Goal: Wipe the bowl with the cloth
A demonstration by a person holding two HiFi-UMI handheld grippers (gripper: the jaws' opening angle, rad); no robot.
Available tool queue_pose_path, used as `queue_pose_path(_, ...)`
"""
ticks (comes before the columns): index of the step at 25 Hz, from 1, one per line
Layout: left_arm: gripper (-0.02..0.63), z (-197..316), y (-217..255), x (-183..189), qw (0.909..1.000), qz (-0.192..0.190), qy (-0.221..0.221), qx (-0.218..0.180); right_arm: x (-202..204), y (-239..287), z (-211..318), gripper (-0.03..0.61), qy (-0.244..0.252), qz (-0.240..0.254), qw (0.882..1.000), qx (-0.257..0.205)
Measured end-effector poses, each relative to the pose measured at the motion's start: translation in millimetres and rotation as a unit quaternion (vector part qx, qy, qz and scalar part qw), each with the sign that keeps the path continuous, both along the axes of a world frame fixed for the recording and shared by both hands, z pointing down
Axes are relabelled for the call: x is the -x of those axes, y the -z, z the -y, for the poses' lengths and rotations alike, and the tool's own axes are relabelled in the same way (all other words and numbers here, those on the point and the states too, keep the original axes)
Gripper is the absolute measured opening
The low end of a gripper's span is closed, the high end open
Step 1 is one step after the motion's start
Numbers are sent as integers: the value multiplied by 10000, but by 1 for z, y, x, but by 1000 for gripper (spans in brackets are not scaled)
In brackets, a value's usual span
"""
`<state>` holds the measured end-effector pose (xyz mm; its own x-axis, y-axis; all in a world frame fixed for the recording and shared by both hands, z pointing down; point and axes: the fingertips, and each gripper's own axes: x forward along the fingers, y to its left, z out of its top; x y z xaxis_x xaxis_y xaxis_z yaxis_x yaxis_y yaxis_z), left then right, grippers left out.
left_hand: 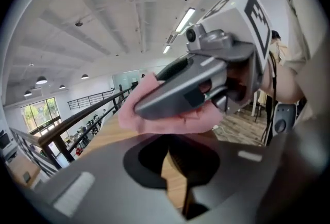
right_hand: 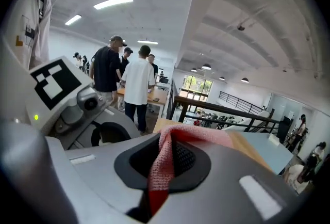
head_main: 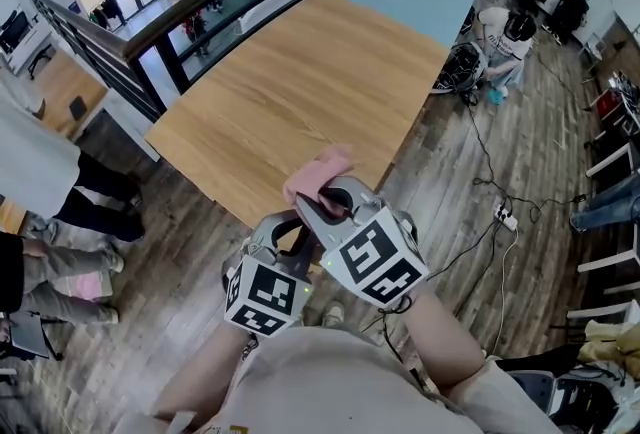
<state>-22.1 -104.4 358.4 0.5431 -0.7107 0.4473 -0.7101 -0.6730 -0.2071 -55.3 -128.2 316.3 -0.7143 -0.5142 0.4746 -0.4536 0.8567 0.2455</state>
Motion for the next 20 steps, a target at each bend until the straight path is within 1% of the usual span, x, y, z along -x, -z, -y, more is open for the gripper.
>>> queue_pose_path(2,12,-2,3,1,9999,89,-29,-94,3,-7,-4,14,116,-198,9997,16)
queue_pose_path(4,12,-5,3,2,9996,216,-48,-183,2,-11,-6,14,151,-274,9995,45)
queue_pose_path(7,12,-6,4,3,9995,215,-79,-194,-2,-13,-5,14,127,-515,9986,-46)
queue_pose_path(10,12,-4,7,6,9997,116,-46,-193,-7,-16,-1,15,117,-727,9972,-119)
queue_pose_path(15,12,-1,5,12,9999,-86,74,-70,-29,-20,8,14,-143,-758,9970,-102)
queue_pose_path(20,12,3,8,28,9980,-519,364,-34,-51,-28,15,15,-419,-797,9959,-25)
